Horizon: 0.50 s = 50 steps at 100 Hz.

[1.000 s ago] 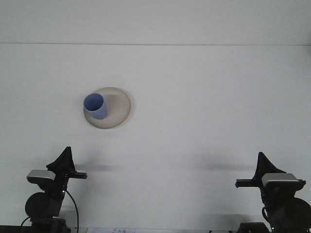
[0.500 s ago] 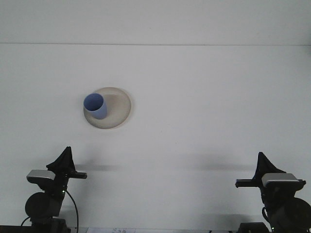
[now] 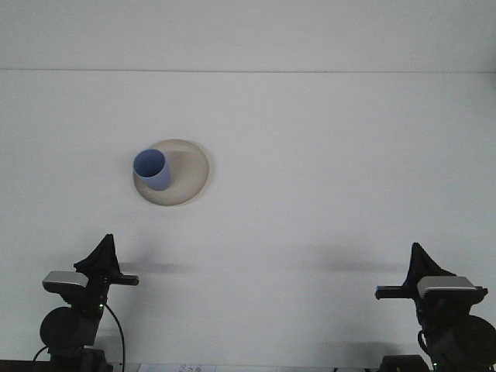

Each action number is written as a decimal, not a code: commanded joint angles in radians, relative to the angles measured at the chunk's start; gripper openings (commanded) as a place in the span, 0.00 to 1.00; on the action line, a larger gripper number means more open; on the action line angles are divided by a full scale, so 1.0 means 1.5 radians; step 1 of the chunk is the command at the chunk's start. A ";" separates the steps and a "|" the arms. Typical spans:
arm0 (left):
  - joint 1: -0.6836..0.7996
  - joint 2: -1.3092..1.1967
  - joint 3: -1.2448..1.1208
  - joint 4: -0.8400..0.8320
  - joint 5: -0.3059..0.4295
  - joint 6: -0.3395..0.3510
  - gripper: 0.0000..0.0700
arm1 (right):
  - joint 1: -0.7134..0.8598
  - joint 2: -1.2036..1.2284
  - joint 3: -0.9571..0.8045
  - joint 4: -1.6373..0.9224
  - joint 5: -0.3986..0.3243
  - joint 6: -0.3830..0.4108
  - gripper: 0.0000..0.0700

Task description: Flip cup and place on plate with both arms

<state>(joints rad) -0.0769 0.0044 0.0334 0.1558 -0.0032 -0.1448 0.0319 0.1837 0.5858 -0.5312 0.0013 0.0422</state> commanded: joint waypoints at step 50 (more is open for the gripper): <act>-0.002 -0.001 -0.013 0.007 0.002 -0.003 0.02 | 0.001 -0.122 -0.269 0.238 -0.001 0.007 0.00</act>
<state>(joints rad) -0.0769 0.0044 0.0334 0.1535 -0.0025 -0.1452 0.0319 0.0036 0.2035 -0.1967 0.0010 0.0425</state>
